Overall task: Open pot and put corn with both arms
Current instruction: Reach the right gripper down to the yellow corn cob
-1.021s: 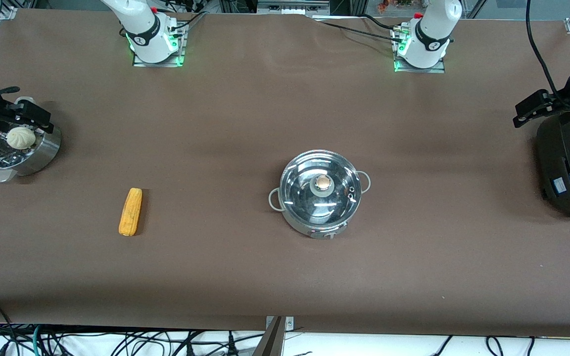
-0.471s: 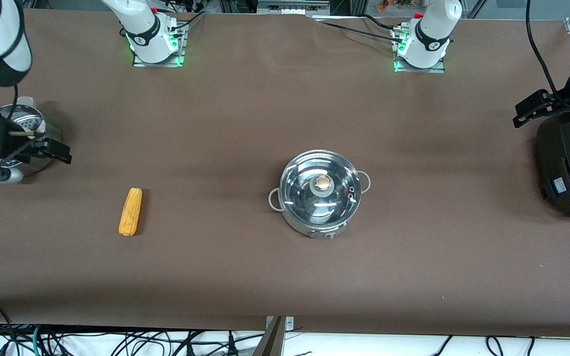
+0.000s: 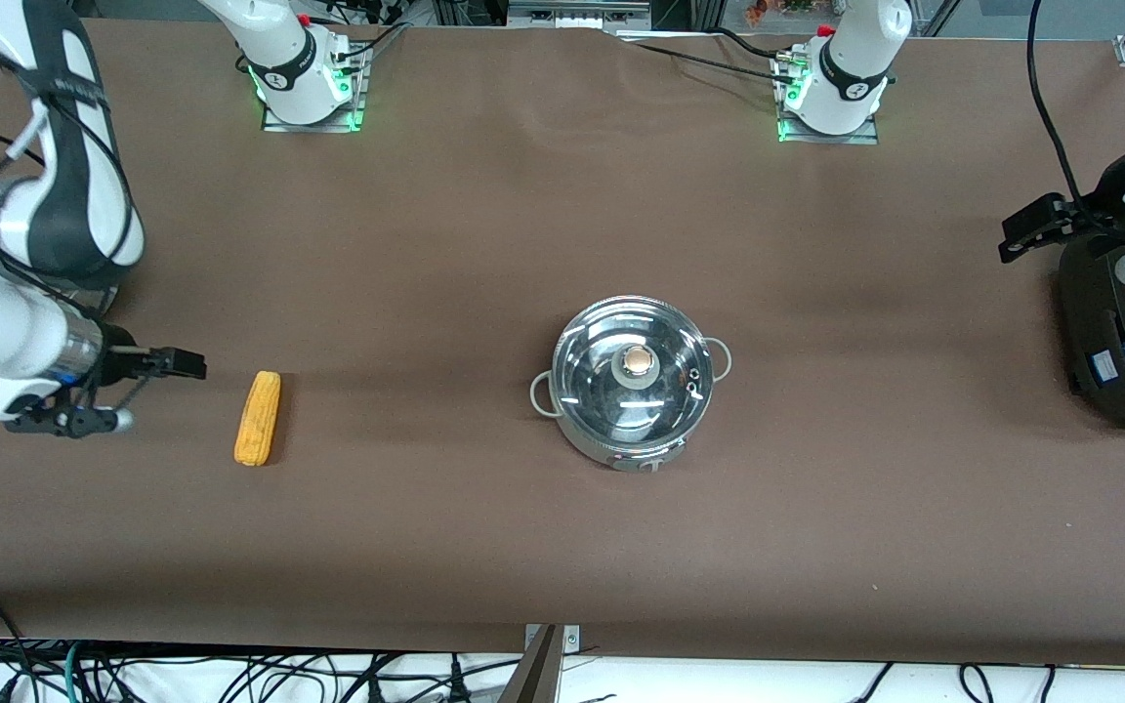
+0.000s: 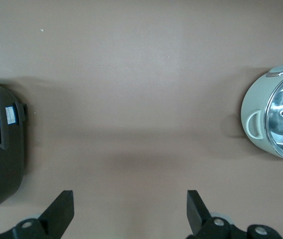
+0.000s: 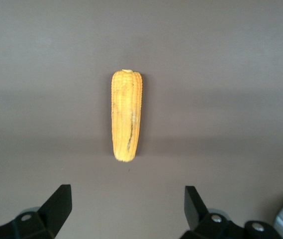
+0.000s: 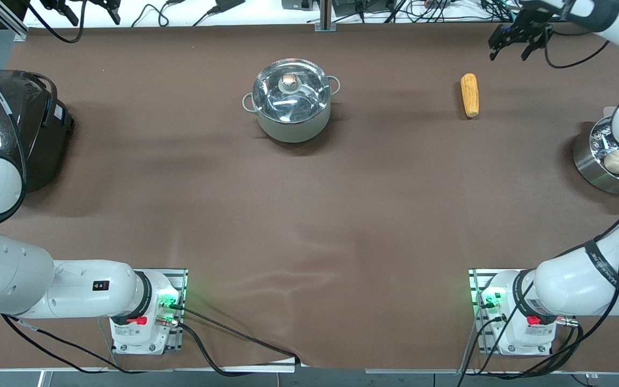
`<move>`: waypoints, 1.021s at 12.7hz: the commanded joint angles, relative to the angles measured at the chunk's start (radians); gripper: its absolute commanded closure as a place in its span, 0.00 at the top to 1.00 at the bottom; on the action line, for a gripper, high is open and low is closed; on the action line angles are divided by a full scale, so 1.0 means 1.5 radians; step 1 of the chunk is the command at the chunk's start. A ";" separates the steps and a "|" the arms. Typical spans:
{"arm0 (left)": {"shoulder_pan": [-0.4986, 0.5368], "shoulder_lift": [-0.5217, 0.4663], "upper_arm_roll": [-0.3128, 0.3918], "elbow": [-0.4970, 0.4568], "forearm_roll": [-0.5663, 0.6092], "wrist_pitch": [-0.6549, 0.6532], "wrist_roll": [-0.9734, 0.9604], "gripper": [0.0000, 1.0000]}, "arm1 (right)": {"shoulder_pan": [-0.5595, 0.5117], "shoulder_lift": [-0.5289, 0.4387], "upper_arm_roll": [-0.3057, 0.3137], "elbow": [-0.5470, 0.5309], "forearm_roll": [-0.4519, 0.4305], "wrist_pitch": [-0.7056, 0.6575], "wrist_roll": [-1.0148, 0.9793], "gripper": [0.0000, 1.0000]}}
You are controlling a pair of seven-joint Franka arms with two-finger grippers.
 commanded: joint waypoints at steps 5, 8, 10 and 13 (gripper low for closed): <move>-0.002 0.031 0.002 0.009 -0.014 -0.006 0.015 1.00 | 0.013 0.099 0.005 0.015 -0.003 0.077 -0.001 1.00; -0.009 0.030 -0.002 0.011 -0.017 -0.008 0.004 1.00 | 0.021 0.120 0.005 0.012 -0.018 0.094 0.004 1.00; -0.025 0.037 -0.013 0.010 -0.052 -0.007 -0.044 1.00 | 0.022 0.130 0.005 0.011 -0.018 0.108 0.004 1.00; -0.087 0.085 -0.023 0.023 -0.079 0.002 -0.141 1.00 | 0.022 0.141 0.005 0.009 -0.018 0.127 0.005 1.00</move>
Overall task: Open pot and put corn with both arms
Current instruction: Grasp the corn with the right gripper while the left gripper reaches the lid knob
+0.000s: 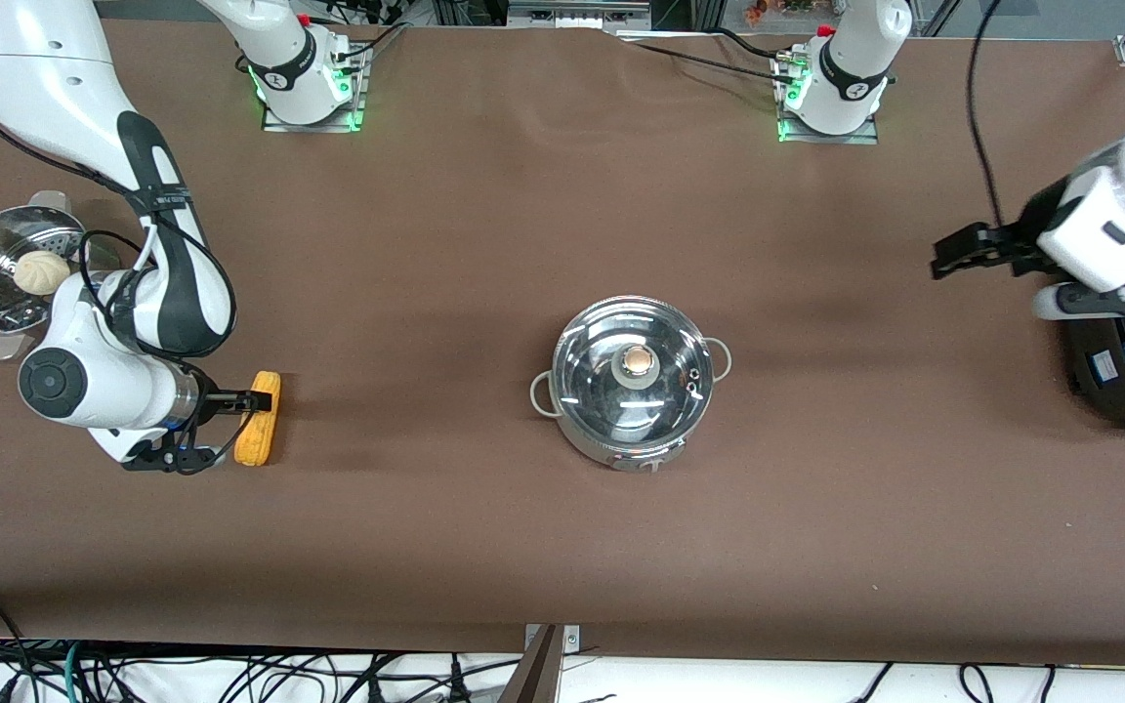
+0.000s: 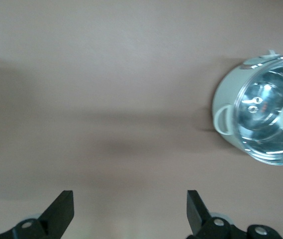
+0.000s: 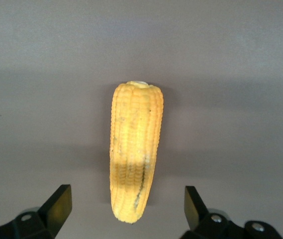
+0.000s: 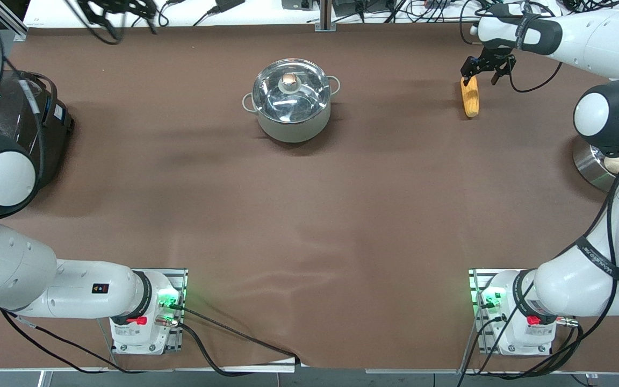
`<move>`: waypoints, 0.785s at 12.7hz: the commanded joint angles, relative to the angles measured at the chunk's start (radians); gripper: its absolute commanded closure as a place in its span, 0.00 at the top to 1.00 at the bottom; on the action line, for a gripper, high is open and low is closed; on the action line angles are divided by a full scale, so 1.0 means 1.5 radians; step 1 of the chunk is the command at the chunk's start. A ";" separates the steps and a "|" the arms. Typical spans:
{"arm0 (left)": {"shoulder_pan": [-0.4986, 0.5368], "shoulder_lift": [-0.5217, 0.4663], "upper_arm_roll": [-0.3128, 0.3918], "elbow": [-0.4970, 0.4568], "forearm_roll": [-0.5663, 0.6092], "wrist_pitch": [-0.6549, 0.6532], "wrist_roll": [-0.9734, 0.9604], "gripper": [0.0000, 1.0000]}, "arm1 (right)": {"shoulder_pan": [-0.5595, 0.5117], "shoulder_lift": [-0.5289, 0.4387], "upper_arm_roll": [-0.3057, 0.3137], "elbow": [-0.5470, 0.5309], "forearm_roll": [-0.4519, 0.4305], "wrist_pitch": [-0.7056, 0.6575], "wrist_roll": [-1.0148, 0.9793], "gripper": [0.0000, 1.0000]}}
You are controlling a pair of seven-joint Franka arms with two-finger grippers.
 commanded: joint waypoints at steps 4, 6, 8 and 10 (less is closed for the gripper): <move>-0.103 0.157 -0.003 0.131 -0.060 0.003 -0.109 1.00 | 0.000 0.033 0.002 0.007 -0.007 0.050 0.005 1.00; -0.141 0.199 -0.003 0.164 -0.060 0.029 -0.185 1.00 | 0.001 0.042 0.002 0.007 -0.006 0.067 0.006 1.00; -0.185 0.228 -0.003 0.165 -0.059 0.086 -0.266 1.00 | 0.006 0.049 0.002 0.008 -0.005 0.083 0.007 1.00; -0.216 0.261 -0.002 0.166 -0.058 0.141 -0.315 1.00 | 0.010 0.051 0.002 0.008 -0.004 0.087 0.009 1.00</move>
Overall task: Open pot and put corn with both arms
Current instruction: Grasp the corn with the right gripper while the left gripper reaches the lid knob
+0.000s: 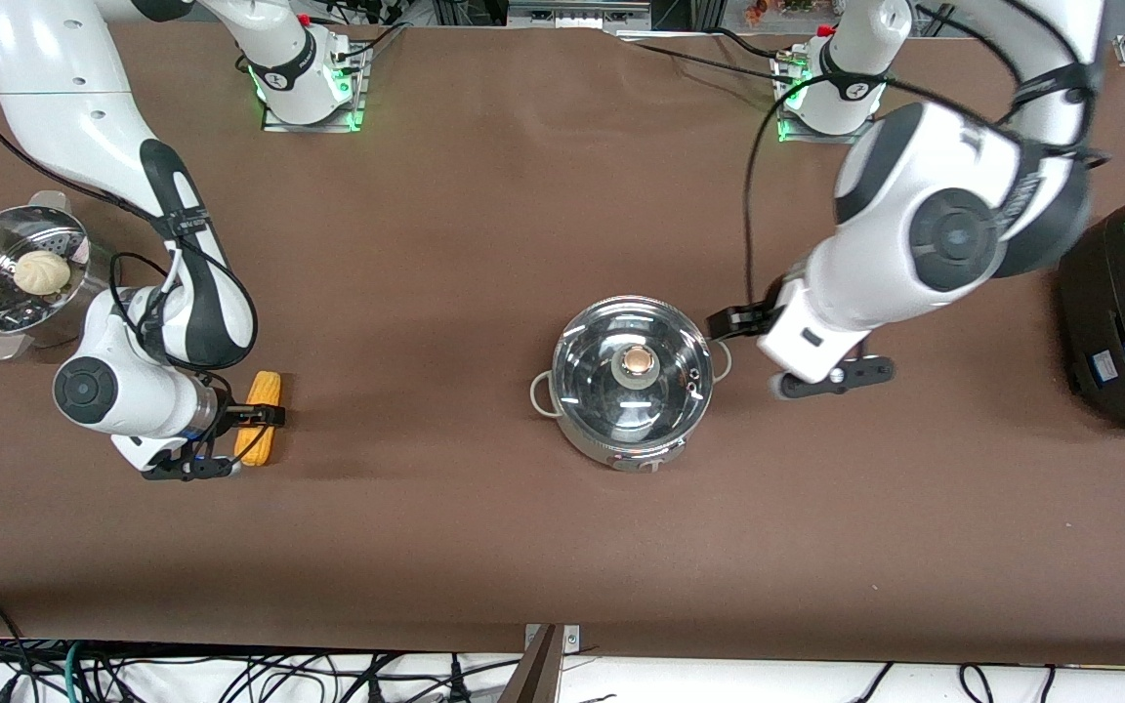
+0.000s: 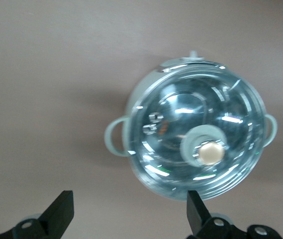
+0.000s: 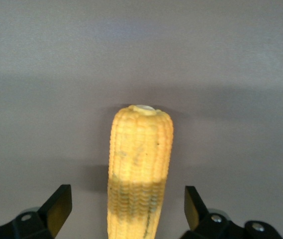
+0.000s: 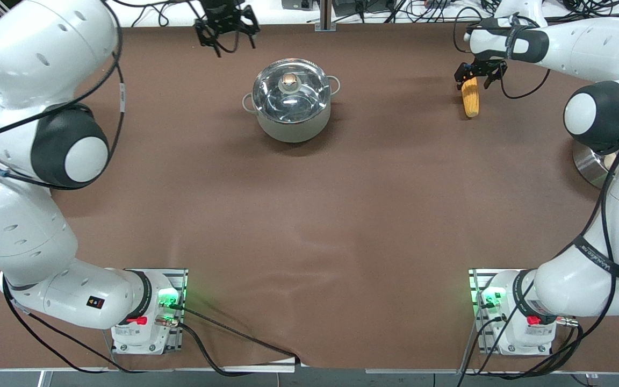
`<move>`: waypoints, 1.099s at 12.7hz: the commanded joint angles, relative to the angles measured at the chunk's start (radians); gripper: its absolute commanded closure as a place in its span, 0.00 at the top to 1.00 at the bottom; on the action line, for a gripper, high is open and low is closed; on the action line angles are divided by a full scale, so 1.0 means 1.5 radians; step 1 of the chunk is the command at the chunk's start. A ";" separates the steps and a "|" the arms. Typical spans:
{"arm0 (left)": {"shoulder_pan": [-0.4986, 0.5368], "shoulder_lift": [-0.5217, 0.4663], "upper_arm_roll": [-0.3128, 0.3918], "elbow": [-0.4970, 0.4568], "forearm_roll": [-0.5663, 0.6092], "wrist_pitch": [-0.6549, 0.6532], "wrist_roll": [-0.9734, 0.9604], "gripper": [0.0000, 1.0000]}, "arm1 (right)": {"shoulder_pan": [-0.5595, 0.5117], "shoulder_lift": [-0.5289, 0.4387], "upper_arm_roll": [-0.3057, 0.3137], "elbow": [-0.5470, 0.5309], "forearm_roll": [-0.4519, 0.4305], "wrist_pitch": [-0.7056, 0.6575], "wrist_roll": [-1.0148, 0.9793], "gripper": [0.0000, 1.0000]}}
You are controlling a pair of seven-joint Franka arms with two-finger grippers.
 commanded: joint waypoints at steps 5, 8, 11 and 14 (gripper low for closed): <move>-0.069 0.113 0.014 0.081 -0.002 0.074 -0.107 0.99 | 0.002 0.021 0.002 0.008 -0.003 0.032 0.009 1.00; -0.101 0.139 0.015 0.081 0.040 0.096 -0.152 0.99 | -0.010 0.026 0.003 0.008 0.003 0.037 0.009 0.75; -0.121 0.159 0.015 0.079 0.066 0.124 -0.184 0.99 | -0.012 0.025 0.003 0.010 0.003 0.029 -0.003 0.30; -0.122 0.160 0.015 0.072 0.068 0.125 -0.183 0.99 | -0.012 0.025 0.003 0.010 0.003 0.028 -0.005 0.24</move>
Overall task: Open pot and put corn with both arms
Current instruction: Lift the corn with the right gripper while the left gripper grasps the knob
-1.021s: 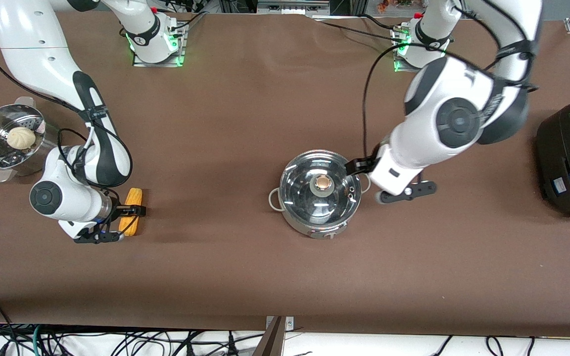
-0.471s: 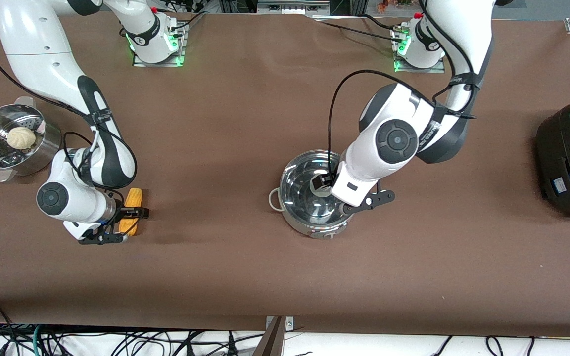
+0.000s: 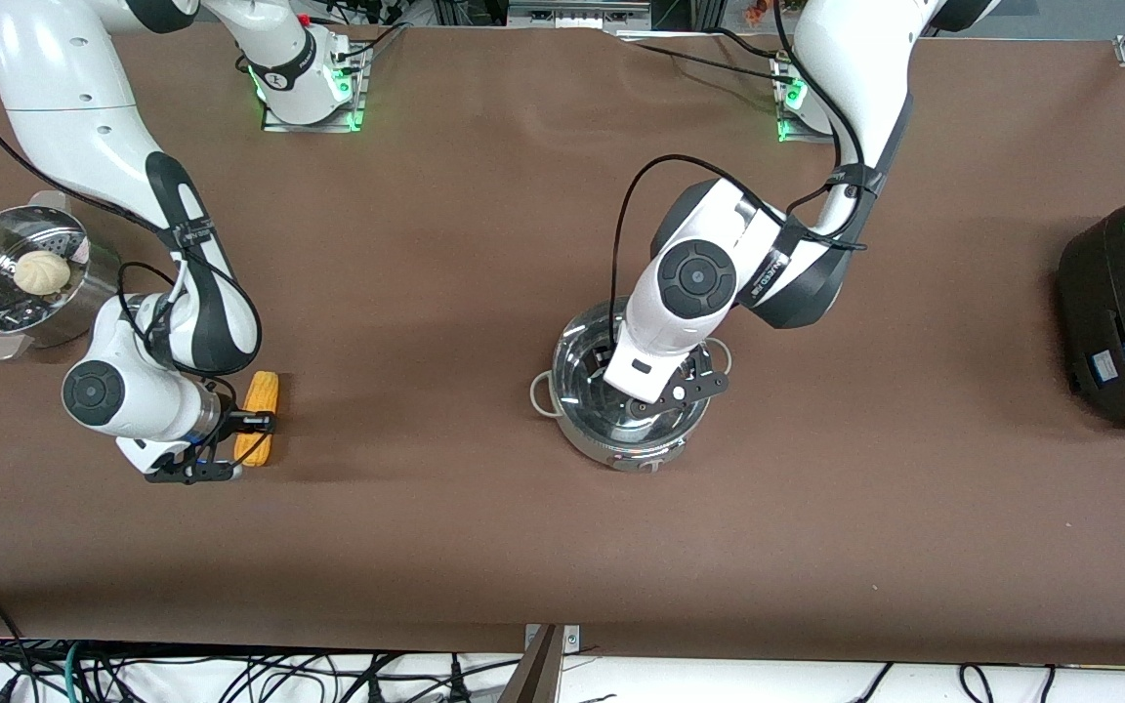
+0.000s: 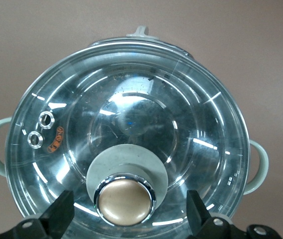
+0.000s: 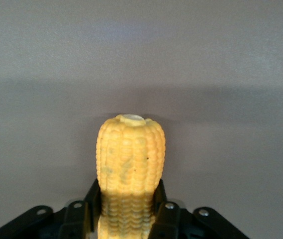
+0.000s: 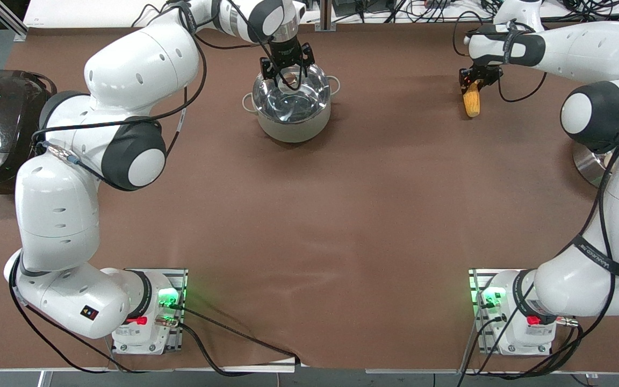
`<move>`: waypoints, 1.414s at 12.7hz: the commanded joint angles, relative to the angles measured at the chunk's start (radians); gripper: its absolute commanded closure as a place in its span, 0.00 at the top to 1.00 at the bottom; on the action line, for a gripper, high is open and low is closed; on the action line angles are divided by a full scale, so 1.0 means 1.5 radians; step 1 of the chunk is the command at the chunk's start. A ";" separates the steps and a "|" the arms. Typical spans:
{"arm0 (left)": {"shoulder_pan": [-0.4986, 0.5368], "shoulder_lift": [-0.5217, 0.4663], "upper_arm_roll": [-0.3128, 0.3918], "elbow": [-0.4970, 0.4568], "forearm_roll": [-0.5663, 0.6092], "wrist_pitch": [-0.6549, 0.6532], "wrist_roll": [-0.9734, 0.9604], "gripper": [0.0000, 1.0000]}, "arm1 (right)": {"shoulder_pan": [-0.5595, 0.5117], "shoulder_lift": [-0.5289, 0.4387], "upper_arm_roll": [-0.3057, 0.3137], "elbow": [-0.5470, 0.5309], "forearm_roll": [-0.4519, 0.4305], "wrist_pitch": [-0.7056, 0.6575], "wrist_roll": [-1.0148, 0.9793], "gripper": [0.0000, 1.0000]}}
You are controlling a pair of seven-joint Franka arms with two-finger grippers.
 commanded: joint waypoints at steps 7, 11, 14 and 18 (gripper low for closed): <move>-0.006 0.011 0.007 0.020 0.035 -0.005 -0.004 0.80 | -0.003 -0.034 0.004 0.030 0.002 -0.065 -0.008 0.24; -0.006 0.015 0.007 0.020 0.034 -0.005 -0.004 0.60 | -0.003 -0.049 0.000 0.124 -0.003 -0.184 -0.010 0.24; -0.006 0.015 0.006 0.020 0.034 -0.006 -0.004 0.29 | -0.003 -0.049 0.000 0.201 -0.003 -0.274 -0.010 0.24; -0.005 0.011 0.006 0.023 0.033 -0.011 -0.005 0.00 | -0.002 -0.050 -0.002 0.253 -0.003 -0.330 -0.010 0.24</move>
